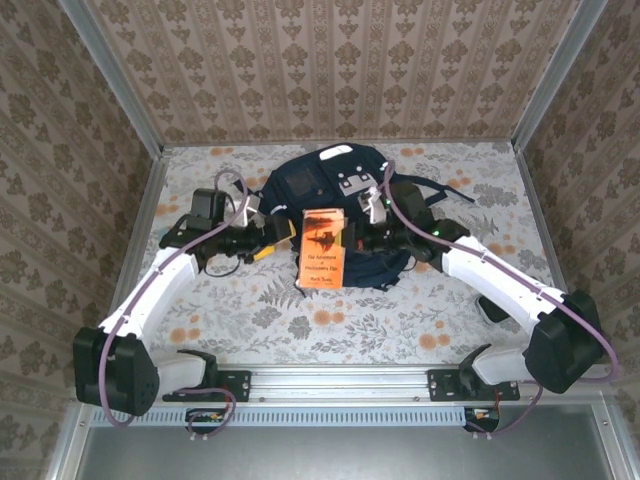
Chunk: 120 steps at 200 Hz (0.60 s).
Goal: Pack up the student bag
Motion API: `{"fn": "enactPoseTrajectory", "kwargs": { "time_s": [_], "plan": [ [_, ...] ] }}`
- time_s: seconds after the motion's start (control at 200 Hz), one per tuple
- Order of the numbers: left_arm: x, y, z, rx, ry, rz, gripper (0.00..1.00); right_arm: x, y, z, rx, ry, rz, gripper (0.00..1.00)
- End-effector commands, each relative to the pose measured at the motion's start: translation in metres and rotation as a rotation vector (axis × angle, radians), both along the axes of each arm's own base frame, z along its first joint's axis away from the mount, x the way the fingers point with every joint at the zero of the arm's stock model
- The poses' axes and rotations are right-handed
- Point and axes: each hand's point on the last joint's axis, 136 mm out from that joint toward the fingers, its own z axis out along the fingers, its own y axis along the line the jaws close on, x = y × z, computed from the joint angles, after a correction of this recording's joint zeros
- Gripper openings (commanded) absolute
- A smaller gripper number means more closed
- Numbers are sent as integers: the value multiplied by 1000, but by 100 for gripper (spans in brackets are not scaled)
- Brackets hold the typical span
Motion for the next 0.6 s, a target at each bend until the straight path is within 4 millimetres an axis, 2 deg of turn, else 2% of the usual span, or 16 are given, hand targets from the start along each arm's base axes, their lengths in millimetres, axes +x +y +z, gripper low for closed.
{"fn": "enactPoseTrajectory", "kwargs": {
  "time_s": [0.0,0.155,0.325,0.46,0.485,0.595],
  "plan": [
    [9,-16,20,-91,-34,-66,100,-3,4,34,125,-70,84,3],
    [15,-37,24,-129,-71,-143,100,2,5,42,188,-55,120,3],
    [28,-49,15,-163,-60,-190,99,4,9,49,245,-50,155,3],
    [31,-58,24,-211,-83,-225,97,7,5,47,247,-29,151,3],
    [31,-58,26,-214,-91,-228,96,12,6,36,235,0,142,3],
    [27,-61,35,-235,-119,-248,91,17,3,28,233,23,123,3]
  ]
}}
